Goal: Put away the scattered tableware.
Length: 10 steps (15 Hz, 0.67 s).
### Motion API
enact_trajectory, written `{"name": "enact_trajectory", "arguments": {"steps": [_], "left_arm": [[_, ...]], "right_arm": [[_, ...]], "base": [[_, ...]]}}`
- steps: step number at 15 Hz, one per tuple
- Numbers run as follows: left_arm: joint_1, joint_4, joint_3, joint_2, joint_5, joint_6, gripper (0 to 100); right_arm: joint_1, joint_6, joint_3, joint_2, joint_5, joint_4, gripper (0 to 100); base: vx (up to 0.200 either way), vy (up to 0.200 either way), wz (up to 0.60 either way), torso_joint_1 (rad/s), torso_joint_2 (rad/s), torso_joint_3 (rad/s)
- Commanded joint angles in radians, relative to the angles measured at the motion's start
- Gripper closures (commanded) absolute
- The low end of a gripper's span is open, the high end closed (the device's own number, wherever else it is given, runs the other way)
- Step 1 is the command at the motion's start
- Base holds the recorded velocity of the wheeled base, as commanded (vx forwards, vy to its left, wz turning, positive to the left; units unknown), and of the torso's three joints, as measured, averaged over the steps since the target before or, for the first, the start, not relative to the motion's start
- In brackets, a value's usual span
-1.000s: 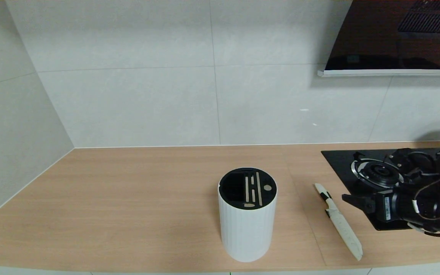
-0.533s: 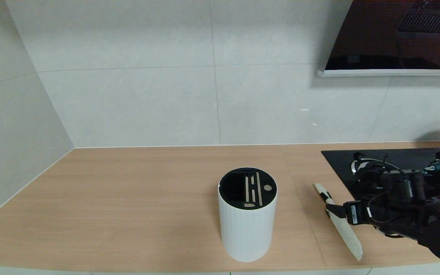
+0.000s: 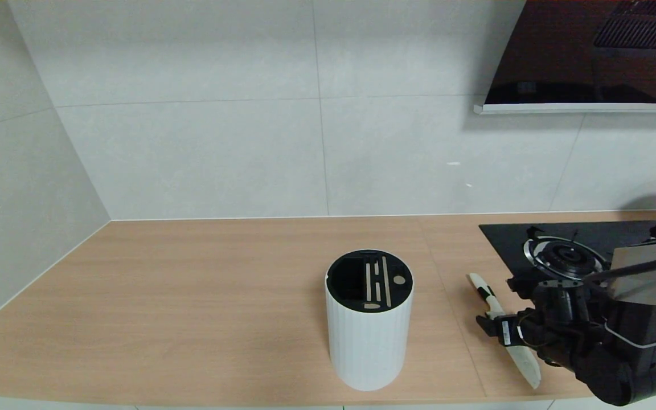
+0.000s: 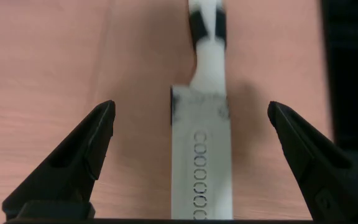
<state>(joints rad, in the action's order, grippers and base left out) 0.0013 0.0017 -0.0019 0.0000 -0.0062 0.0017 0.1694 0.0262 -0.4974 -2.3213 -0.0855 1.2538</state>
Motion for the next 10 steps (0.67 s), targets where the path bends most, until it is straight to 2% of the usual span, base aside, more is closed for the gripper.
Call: {"name": "enact_trajectory", "arguments": {"steps": [1,10], "left_arm": [[0.0,0.0,0.0,0.0,0.0,0.0,0],[0.0,0.0,0.0,0.0,0.0,0.0,0]], "right_arm": [[0.001,0.001,-0.013,-0.05,-0.014,0.004,0],[0.001,0.006,-0.043,-0.095,-0.046,0.05,0]], "base": [[0.0,0.0,0.0,0.0,0.0,0.0],[0.0,0.0,0.0,0.0,0.0,0.0]]}}
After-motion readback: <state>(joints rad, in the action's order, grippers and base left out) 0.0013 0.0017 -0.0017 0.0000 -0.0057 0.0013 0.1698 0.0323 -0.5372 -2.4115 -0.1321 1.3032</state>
